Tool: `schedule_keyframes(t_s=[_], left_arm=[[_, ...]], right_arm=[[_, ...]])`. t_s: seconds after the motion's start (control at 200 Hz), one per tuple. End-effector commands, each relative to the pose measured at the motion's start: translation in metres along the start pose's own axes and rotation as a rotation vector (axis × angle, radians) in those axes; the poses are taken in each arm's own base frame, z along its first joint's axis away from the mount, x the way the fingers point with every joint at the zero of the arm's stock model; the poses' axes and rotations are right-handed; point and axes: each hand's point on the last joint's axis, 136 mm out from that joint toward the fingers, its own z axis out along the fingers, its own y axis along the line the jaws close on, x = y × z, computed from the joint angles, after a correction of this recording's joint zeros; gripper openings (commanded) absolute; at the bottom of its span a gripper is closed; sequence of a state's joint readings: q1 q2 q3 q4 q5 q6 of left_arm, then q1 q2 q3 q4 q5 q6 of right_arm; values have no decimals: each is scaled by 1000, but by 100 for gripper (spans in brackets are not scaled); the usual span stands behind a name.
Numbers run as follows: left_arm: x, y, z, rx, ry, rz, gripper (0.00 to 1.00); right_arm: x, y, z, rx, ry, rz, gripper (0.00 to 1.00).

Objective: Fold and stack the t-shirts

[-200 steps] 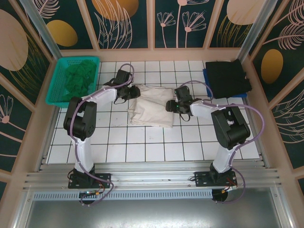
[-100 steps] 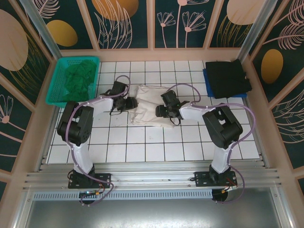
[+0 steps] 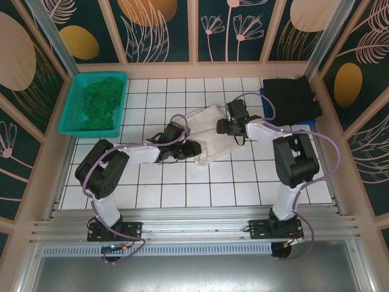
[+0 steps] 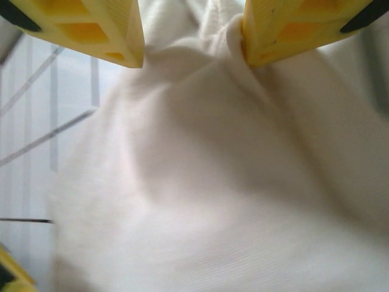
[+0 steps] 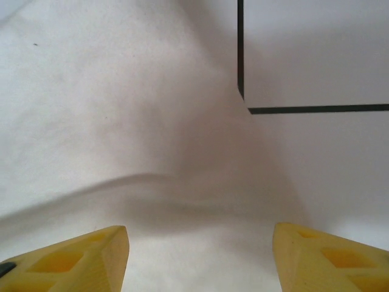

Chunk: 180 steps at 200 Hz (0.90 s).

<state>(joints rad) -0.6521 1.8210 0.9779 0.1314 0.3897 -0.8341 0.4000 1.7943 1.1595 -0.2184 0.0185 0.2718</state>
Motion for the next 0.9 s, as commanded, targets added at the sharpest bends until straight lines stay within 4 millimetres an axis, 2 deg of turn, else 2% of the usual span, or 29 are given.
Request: schedule_keyframes(t_s=[0.0, 0.13, 0.225, 0.275, 0.355, 0.41, 0.51, 0.591, 0.691, 0.771, 0.896], left_arm=[[-21, -55, -10, 149, -37, 51, 50], [-41, -47, -38, 38, -84, 117, 59], [-59, -26, -53, -18, -102, 125, 61], [-79, -10, -56, -83, -135, 128, 63], [-112, 5, -46, -178, -153, 187, 61], [-131, 15, -30, -235, -140, 206, 57], [-155, 38, -2, -324, -122, 224, 55], [-162, 62, 16, -377, -91, 223, 53], [-152, 83, 30, -373, -36, 201, 51], [-135, 87, 31, -341, -12, 197, 48], [-106, 88, 16, -300, 0, 163, 42]], right_arm=[[11, -6, -37, -13, -37, 64, 65], [42, 11, -52, -173, -67, 163, 65], [62, 13, -48, -205, -39, 252, 65], [71, 22, -46, -246, -20, 278, 65], [80, 29, -41, -246, 0, 313, 65], [85, 29, -37, -233, 12, 342, 65], [93, 14, -27, -148, 31, 389, 64], [97, 0, -18, -92, 40, 410, 64], [101, -13, -1, -64, 87, 425, 61], [98, -21, 11, -44, 108, 420, 55], [80, -31, 30, -27, 117, 393, 49]])
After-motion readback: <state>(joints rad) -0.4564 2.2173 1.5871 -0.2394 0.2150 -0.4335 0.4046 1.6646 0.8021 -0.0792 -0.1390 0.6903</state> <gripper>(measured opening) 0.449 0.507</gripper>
